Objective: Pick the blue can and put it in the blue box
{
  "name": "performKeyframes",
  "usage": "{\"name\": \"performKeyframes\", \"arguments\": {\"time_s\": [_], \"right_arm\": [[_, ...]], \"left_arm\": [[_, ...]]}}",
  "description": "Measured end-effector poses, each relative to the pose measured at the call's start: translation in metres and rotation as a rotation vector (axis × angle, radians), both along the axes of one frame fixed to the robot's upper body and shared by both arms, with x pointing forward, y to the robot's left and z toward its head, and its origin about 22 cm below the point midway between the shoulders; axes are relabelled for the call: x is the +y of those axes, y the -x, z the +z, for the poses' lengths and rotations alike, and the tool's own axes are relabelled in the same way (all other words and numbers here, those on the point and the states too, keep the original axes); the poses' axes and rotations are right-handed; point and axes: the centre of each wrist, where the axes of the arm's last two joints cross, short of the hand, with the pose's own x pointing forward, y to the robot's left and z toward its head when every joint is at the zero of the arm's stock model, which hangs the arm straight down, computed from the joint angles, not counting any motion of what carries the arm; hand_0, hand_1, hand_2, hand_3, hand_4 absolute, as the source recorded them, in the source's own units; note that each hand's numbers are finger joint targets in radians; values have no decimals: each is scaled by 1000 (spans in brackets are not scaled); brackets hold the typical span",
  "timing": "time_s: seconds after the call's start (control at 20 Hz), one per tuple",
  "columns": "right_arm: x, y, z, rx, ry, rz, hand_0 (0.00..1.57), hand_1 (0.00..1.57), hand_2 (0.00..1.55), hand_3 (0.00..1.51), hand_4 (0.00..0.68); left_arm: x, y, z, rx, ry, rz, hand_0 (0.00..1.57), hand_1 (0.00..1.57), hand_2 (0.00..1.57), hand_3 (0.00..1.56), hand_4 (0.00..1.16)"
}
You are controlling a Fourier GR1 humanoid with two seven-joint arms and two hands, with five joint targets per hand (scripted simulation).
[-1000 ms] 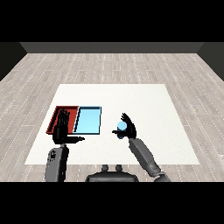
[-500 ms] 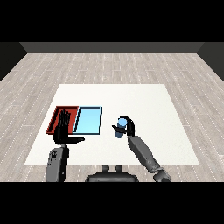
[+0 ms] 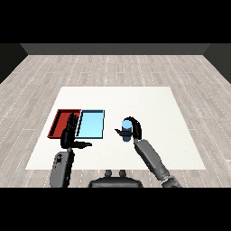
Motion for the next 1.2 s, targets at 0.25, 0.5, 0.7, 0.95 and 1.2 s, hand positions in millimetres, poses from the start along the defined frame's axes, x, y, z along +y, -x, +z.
{"name": "performKeyframes", "arguments": {"time_s": [0.25, 0.5, 0.7, 0.95, 1.2], "right_arm": [[-5, -6, 31, -85, 63, 18, 1435, 1435, 1447, 1403, 617], [-4, -6, 57, -142, 100, 39, 1421, 1421, 1445, 1405, 616], [-14, -6, 67, -153, 112, 45, 1421, 1421, 1445, 1405, 616], [-14, -7, 76, -159, 138, 55, 1438, 1438, 1451, 1401, 609], [-23, -12, 75, -180, 152, 72, 1458, 1458, 1456, 1397, 612]], "left_arm": [[-22, -7, -4, 54, -18, -57, 0, 0, 0, 0, 0], [-47, -14, -8, 106, -35, -106, 0, 0, 0, 0, 0], [-64, -15, -8, 128, -23, -148, 0, 0, 0, 0, 0], [-77, -21, -9, 142, -18, -172, 0, 0, 0, 0, 0], [-97, -23, -9, 193, -3, -203, 0, 0, 0, 0, 0]]}}
